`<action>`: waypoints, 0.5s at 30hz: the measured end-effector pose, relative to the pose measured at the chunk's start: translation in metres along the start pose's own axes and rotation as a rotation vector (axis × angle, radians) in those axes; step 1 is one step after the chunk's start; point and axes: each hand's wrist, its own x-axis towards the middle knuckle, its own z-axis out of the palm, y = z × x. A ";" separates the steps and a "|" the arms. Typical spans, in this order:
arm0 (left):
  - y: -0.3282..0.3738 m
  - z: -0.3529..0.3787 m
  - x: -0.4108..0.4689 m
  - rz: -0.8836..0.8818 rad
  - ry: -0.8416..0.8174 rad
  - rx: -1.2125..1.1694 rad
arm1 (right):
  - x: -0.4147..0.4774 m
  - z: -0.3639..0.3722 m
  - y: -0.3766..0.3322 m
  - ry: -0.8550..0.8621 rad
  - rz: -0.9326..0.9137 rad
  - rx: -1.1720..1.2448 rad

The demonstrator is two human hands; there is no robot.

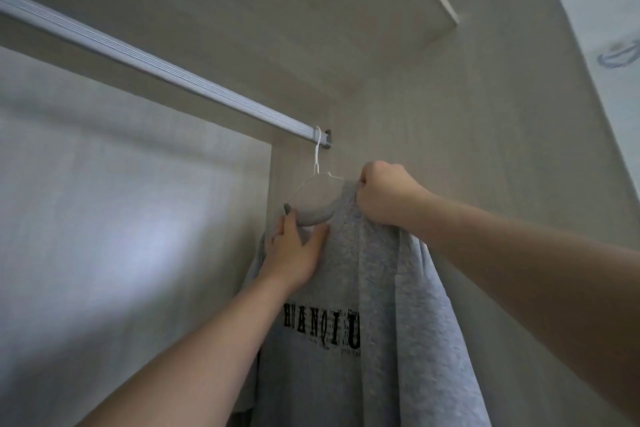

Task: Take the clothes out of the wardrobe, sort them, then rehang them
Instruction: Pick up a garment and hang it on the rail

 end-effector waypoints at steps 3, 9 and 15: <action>-0.004 0.000 0.022 0.021 0.046 0.039 | -0.003 -0.001 -0.003 0.076 -0.194 -0.250; -0.008 0.010 0.063 0.080 -0.022 -0.022 | 0.009 0.007 0.005 -0.033 -0.328 -0.580; -0.010 0.021 0.081 0.022 -0.105 -0.085 | 0.020 0.014 0.016 -0.077 -0.283 -0.810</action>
